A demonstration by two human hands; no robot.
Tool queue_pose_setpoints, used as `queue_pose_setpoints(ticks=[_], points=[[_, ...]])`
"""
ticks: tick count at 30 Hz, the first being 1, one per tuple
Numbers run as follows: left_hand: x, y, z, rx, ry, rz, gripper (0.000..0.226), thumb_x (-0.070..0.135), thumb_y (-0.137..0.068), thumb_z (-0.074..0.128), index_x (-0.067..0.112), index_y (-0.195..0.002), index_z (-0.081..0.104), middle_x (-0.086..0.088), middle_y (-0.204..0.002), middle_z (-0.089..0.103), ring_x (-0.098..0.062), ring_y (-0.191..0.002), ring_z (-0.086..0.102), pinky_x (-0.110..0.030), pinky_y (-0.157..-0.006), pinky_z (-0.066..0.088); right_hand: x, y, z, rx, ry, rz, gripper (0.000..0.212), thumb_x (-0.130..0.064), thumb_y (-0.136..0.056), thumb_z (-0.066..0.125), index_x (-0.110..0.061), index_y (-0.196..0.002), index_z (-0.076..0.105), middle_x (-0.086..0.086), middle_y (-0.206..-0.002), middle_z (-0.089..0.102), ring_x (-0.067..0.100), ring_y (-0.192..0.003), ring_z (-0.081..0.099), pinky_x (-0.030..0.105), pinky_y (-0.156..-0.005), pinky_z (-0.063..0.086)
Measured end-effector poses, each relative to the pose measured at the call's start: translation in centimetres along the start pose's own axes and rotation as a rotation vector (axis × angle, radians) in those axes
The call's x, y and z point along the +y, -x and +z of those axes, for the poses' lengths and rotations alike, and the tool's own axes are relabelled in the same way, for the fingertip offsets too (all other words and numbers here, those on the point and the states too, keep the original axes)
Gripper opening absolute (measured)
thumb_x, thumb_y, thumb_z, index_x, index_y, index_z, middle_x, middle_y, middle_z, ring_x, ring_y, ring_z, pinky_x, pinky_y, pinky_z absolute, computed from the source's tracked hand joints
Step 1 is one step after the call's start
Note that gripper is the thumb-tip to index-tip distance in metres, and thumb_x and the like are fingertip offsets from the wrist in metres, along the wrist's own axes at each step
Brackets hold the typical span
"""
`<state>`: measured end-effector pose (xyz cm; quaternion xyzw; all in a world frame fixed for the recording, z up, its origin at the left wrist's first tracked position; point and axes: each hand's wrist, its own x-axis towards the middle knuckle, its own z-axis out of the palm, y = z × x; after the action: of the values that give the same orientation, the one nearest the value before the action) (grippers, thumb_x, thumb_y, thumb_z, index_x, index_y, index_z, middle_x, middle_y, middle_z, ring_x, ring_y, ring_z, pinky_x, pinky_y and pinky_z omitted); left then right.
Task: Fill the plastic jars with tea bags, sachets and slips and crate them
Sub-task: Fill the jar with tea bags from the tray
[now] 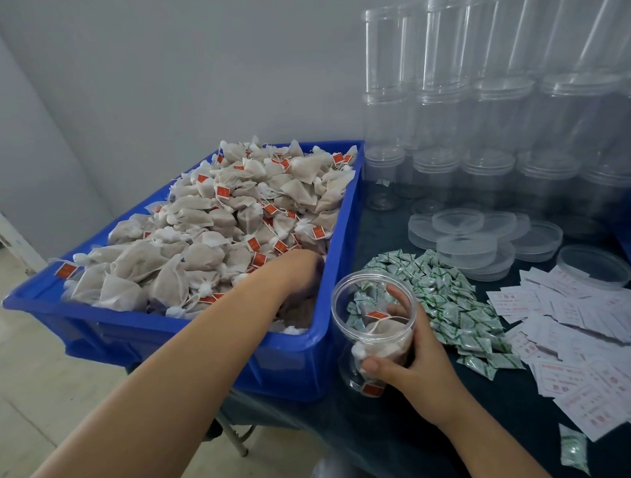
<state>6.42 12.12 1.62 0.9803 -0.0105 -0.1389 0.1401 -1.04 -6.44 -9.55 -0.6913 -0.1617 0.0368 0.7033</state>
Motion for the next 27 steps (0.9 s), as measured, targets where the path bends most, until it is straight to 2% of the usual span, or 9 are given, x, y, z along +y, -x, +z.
queue_pose_setpoints(ticks=[2, 5, 10, 14, 17, 19, 20, 22, 27], points=[[-0.1, -0.2, 0.1, 0.046, -0.004, -0.005, 0.027, 0.015, -0.093, 0.053, 0.014, -0.118, 0.062, -0.005, -0.11, 0.065, -0.017, -0.086, 0.058, -0.028, -0.077, 0.041, 0.0, 0.0, -0.1, -0.001, 0.006, 0.005, 0.096, -0.045, -0.048, 0.085, -0.053, -0.131, 0.039, -0.043, -0.112, 0.057, -0.011, -0.11, 0.059, 0.008, -0.083, 0.048], [-0.5, -0.7, 0.3, 0.097, -0.014, -0.02, 0.032, 0.017, -0.091, 0.057, 0.015, -0.122, 0.061, -0.005, -0.117, 0.063, -0.02, -0.099, 0.059, -0.027, -0.078, 0.041, -0.2, 0.0, -0.1, -0.002, 0.006, 0.013, 0.097, -0.045, -0.047, 0.085, -0.055, -0.131, 0.038, -0.043, -0.11, 0.057, -0.011, -0.109, 0.059, 0.008, -0.082, 0.049], [-0.7, -1.1, 0.3, 0.135, -0.057, -0.029, 0.024, 0.015, -0.088, 0.06, 0.013, -0.111, 0.065, -0.004, -0.106, 0.064, -0.017, -0.086, 0.056, -0.027, -0.076, 0.042, -0.4, 0.1, 0.0, -0.001, -0.002, 0.007, 0.095, -0.044, -0.046, 0.084, -0.047, -0.131, 0.042, -0.043, -0.109, 0.057, -0.012, -0.108, 0.059, 0.008, -0.082, 0.048], [-0.8, -1.0, 0.1, 0.177, -0.043, -0.02, 0.017, 0.014, -0.083, 0.065, 0.014, -0.1, 0.068, 0.002, -0.084, 0.061, -0.015, -0.078, 0.057, -0.026, -0.07, 0.043, -0.4, 0.2, 0.0, 0.002, -0.005, 0.01, 0.095, -0.045, -0.045, 0.084, -0.05, -0.13, 0.041, -0.042, -0.109, 0.057, -0.011, -0.109, 0.059, 0.008, -0.082, 0.048], [-0.9, -0.9, 0.0, 0.226, -0.027, -0.02, 0.018, 0.012, -0.08, 0.066, 0.012, -0.098, 0.067, 0.0, -0.086, 0.06, -0.018, -0.083, 0.06, -0.029, -0.074, 0.05, -0.5, 0.2, 0.1, -0.002, -0.011, 0.008, 0.096, -0.044, -0.046, 0.085, -0.052, -0.13, 0.04, -0.029, -0.12, 0.057, -0.011, -0.109, 0.059, 0.007, -0.081, 0.049], [-0.9, -0.9, -0.1, 0.265, -0.009, -0.013, 0.011, 0.017, -0.081, 0.065, 0.016, -0.092, 0.063, 0.0, -0.09, 0.059, -0.02, -0.086, 0.06, -0.033, -0.078, 0.052, -0.6, 0.2, 0.1, -0.006, -0.013, 0.001, 0.095, -0.043, -0.046, 0.085, -0.05, -0.131, 0.042, -0.02, -0.126, 0.053, -0.011, -0.109, 0.059, 0.008, -0.081, 0.048], [-0.9, -0.9, -0.1, 0.29, 0.008, -0.009, 0.007, 0.02, -0.082, 0.064, 0.018, -0.083, 0.058, -0.001, -0.09, 0.061, -0.021, -0.085, 0.06, -0.035, -0.078, 0.052, -0.6, 0.2, 0.1, -0.009, -0.012, -0.002, 0.095, -0.043, -0.046, 0.085, -0.05, -0.131, 0.042, -0.018, -0.127, 0.052, -0.011, -0.109, 0.059, 0.008, -0.081, 0.048], [-1.1, -1.0, -0.2, 0.35, 0.052, -0.012, 0.017, 0.024, -0.084, 0.064, 0.02, -0.074, 0.051, -0.005, -0.089, 0.064, -0.021, -0.082, 0.061, -0.036, -0.076, 0.052, -0.6, 0.2, 0.0, -0.012, -0.011, -0.005, 0.096, -0.043, -0.045, 0.084, -0.051, -0.131, 0.041, -0.018, -0.128, 0.052, -0.011, -0.109, 0.059, 0.007, -0.082, 0.048], [-1.1, -1.0, -0.4, 0.608, 0.197, 0.022, 0.024, 0.036, -0.084, 0.066, 0.016, -0.08, 0.055, -0.001, -0.084, 0.059, -0.018, -0.075, 0.055, -0.031, -0.065, 0.045, -0.5, 0.1, 0.1, -0.006, -0.008, -0.012, 0.096, -0.043, -0.045, 0.084, -0.051, -0.13, 0.041, -0.018, -0.127, 0.052, -0.011, -0.109, 0.059, 0.007, -0.082, 0.048]])
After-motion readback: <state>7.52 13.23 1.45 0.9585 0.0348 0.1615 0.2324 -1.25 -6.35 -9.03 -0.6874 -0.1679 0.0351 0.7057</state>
